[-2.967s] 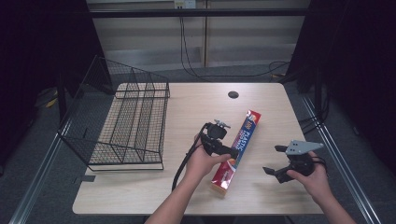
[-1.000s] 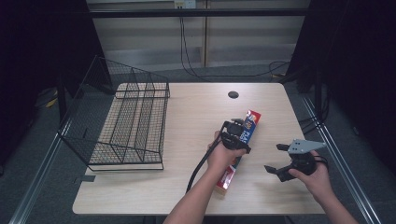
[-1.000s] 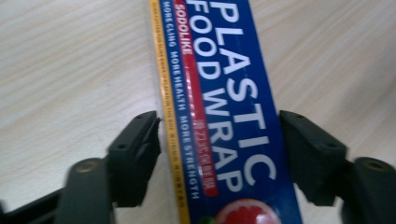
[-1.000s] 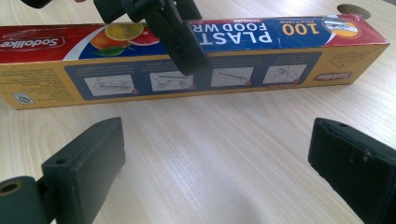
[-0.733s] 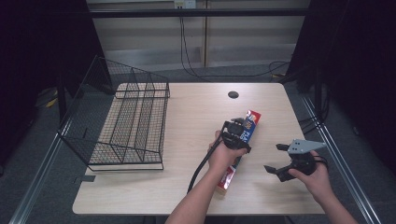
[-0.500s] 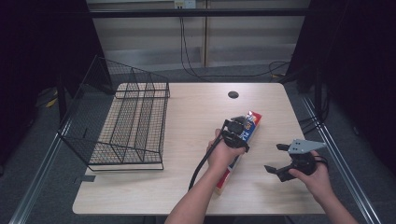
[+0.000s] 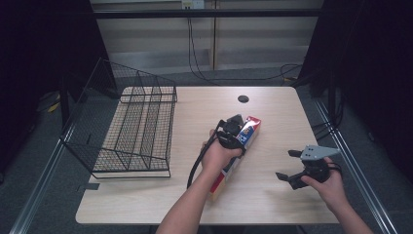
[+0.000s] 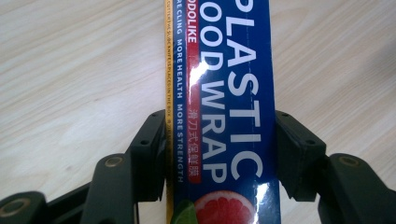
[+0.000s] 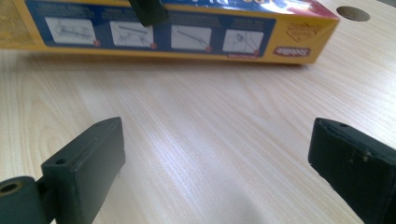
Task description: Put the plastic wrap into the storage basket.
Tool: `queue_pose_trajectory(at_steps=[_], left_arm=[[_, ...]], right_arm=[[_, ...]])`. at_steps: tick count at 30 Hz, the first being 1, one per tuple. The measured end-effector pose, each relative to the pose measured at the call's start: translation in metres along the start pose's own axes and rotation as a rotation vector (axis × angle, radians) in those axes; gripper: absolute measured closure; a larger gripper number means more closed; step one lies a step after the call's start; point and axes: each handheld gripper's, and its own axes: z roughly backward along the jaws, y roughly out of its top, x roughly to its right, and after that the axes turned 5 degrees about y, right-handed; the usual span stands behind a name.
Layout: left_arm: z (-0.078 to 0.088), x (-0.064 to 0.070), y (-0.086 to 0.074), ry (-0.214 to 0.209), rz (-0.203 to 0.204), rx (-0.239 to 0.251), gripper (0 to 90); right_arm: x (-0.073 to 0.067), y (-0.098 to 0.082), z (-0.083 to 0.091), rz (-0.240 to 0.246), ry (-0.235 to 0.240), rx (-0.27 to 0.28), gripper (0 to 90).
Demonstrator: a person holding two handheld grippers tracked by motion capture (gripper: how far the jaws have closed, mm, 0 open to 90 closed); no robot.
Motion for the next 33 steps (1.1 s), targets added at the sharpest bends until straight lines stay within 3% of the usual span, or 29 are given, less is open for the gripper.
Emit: queue_pose_trajectory(at_steps=[33], left_arm=[[0.072,-0.055,0.004,0.025,0.076,-0.022,43.4]], right_arm=[[0.001,0.000,0.000,-0.003,-0.003,0.000,3.5]])
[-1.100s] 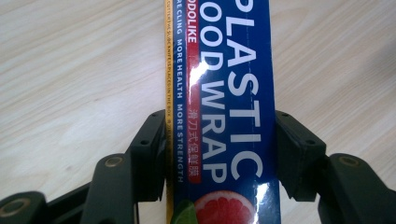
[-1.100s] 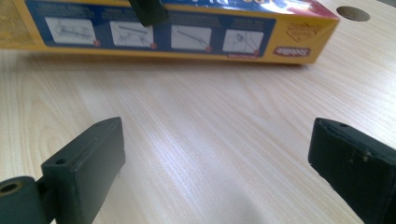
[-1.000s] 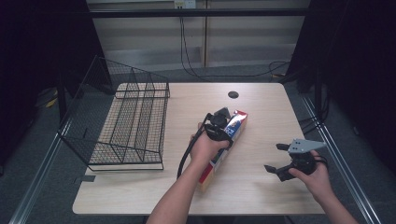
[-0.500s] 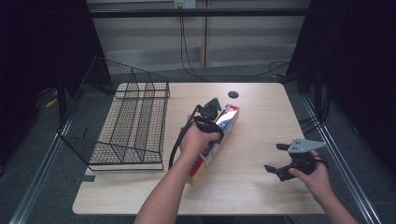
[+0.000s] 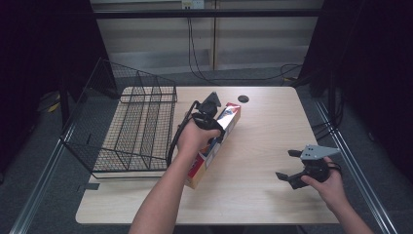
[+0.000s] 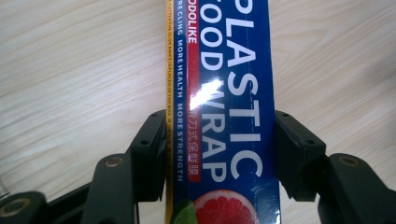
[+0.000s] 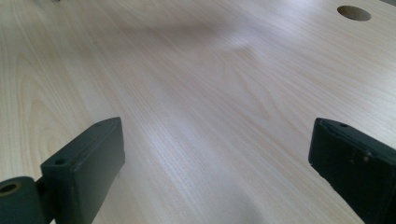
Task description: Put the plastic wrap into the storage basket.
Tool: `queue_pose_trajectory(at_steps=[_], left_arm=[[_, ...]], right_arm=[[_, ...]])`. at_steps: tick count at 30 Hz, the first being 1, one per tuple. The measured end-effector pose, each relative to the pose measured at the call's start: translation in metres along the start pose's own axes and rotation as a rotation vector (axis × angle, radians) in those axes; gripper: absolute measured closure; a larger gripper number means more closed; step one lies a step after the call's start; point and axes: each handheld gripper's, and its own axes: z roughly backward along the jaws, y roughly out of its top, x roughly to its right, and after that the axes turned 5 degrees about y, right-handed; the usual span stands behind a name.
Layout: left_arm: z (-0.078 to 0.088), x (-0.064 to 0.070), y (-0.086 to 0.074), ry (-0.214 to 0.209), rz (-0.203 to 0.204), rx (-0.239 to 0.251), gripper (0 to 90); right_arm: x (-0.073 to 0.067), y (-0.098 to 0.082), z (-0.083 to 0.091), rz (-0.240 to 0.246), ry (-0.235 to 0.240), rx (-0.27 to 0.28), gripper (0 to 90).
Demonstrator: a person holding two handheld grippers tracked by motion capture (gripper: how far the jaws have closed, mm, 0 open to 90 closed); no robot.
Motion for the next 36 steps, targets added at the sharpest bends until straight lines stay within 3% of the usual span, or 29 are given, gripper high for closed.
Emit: queue_pose_trajectory(at_steps=[3,5,6,17,26,30,33,36], left_arm=[[0.007,-0.005,0.001,0.002,0.013,-0.006,43.4],[0.011,-0.007,0.001,0.000,0.048,0.006,43.4],[0.012,-0.010,0.001,0.001,0.038,0.006,43.4],[0.030,-0.020,0.004,0.001,0.086,0.017,43.5],[0.042,-0.025,0.007,0.002,0.088,0.015,43.5],[0.046,-0.026,0.008,-0.006,0.115,0.022,43.5],[0.049,-0.029,0.009,0.006,0.096,0.012,43.5],[0.053,-0.030,0.009,0.003,0.122,0.020,43.4]], right_arm=[[0.000,0.000,0.000,0.000,0.002,0.004,3.4],[0.000,0.000,0.000,0.000,0.000,0.003,3.4],[0.000,0.000,0.000,0.001,0.004,0.003,3.4],[0.000,0.001,0.000,0.002,0.002,0.006,3.4],[-0.001,0.001,-0.001,0.004,0.014,-0.001,3.5],[-0.001,0.001,-0.001,0.006,0.009,0.002,3.5],[-0.001,0.001,-0.001,0.007,0.010,0.001,3.4],[-0.001,0.002,-0.001,0.007,0.009,0.004,3.4]])
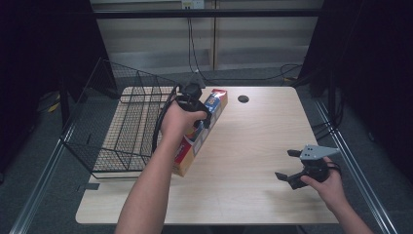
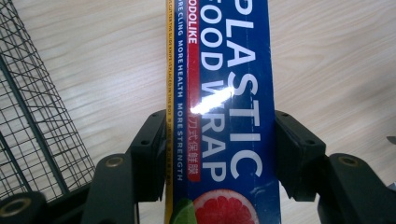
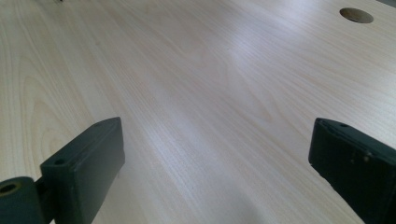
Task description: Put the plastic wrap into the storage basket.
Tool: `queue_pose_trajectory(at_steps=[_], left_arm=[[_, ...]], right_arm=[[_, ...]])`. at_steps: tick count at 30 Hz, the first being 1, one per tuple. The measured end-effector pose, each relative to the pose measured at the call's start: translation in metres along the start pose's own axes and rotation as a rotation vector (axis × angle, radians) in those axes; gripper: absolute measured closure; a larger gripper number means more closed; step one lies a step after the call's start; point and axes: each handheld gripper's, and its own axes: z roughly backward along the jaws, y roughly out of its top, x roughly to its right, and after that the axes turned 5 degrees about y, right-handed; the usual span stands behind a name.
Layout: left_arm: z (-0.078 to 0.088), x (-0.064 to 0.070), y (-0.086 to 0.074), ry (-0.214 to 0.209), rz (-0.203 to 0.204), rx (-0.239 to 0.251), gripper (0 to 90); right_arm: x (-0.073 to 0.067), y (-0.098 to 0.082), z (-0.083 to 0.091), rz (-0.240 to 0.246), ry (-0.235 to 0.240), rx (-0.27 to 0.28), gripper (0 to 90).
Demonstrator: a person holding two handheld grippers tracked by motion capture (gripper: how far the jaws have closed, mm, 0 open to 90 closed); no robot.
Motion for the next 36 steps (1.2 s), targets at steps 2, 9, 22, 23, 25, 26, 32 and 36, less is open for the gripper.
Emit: queue_pose_trajectory(at_steps=[2,9,22,23,25,26,32,36], left_arm=[[0.004,-0.002,0.001,-0.006,-0.007,0.002,43.5],[0.016,-0.009,0.003,0.001,0.022,0.011,43.5],[0.037,-0.026,0.005,0.048,0.076,0.011,43.6],[0.038,-0.027,0.005,0.052,0.077,0.007,43.6],[0.041,-0.028,0.005,0.061,0.091,0.017,43.6],[0.043,-0.029,0.005,0.059,0.086,0.014,43.6],[0.053,-0.033,0.005,0.078,0.092,0.019,43.6],[0.060,-0.036,0.005,0.072,0.101,0.029,43.6]], right_arm=[[0.000,0.000,0.000,0.000,0.001,0.000,3.4],[0.000,0.000,0.000,0.002,0.010,-0.005,3.5],[0.000,0.000,0.000,0.005,0.007,0.000,3.5],[0.000,0.000,0.000,0.005,0.007,0.000,3.5],[0.000,0.000,0.000,0.007,0.010,0.000,3.4],[0.000,0.000,0.000,0.007,0.010,0.000,3.4],[-0.001,0.000,0.000,0.005,0.008,-0.002,3.5],[-0.001,0.000,0.000,0.006,0.005,-0.003,3.5]])
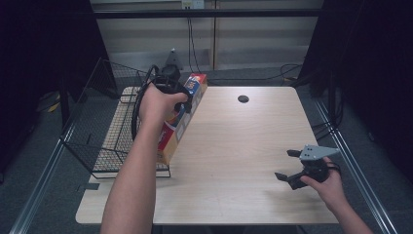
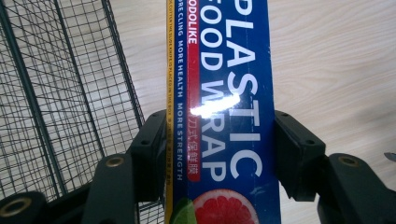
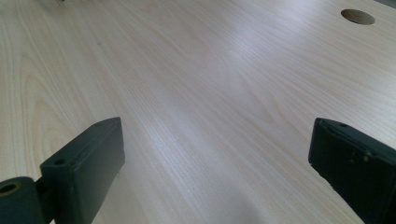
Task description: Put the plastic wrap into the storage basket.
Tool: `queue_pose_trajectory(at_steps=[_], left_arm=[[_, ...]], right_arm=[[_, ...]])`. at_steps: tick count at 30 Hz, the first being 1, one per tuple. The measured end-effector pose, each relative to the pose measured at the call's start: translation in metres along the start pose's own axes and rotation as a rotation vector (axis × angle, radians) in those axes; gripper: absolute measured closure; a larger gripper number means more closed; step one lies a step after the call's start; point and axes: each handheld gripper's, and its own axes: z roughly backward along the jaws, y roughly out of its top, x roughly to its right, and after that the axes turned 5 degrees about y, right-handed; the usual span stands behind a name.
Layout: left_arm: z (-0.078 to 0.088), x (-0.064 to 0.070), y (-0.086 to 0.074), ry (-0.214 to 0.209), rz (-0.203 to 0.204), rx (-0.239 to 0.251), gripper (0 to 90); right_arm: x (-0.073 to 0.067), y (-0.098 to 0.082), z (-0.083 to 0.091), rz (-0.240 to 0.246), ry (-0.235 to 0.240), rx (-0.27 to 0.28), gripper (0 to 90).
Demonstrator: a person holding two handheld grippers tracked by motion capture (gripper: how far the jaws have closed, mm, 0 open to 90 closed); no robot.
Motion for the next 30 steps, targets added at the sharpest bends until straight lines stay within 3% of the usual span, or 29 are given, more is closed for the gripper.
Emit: queue_pose_trajectory(at_steps=[30], left_arm=[[0.025,-0.036,-0.005,0.039,0.079,0.009,43.7]], right_arm=[[-0.001,0.000,-0.003,0.004,0.006,-0.003,3.5]])
